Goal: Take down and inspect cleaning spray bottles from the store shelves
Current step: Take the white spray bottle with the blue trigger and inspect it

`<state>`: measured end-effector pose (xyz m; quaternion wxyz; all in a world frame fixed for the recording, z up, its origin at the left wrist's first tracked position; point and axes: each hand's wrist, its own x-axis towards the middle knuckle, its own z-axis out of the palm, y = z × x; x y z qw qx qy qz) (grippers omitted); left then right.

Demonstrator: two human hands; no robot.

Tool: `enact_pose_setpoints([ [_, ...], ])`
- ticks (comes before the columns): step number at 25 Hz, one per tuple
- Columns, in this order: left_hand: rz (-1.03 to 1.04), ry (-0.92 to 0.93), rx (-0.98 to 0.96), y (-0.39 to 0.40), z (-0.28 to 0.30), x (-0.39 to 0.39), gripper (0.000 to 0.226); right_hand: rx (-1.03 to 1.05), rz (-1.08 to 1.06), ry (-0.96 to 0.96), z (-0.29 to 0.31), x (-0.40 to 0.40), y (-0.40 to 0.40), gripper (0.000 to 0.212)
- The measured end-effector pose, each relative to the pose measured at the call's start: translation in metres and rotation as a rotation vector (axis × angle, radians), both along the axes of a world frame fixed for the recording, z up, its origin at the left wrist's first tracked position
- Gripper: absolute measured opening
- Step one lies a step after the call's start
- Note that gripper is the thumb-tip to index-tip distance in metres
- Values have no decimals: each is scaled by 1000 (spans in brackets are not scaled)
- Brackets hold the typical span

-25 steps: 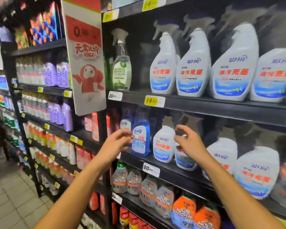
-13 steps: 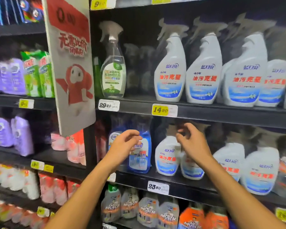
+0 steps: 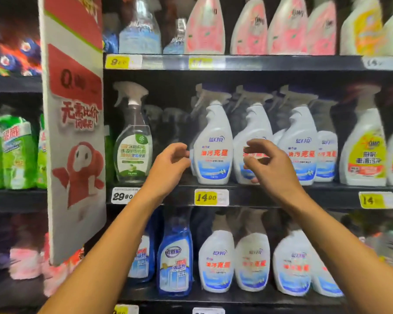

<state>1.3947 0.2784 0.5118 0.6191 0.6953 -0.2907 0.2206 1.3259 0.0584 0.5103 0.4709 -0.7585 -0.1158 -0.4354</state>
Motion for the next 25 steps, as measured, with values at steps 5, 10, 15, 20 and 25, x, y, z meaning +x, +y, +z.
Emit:
enact_pose_setpoints([
  [5, 36, 115, 125, -29, 27, 27, 47, -121, 50, 182, 44, 37, -1, 48],
  [10, -52, 235, 101, -34, 24, 41, 38, -166, 117, 295, 67, 60, 0, 62],
  [15, -78, 214, 100, -34, 16, 42, 37, -338, -73, 208, 65, 69, 4, 25],
  [20, -36, 168, 99, -35, 15, 40, 36, -337, -85, 162, 60, 70, 5, 20],
  [25, 1, 108, 106, -35, 11, 39, 36, -338, -70, 75, 57, 64, 4, 23],
])
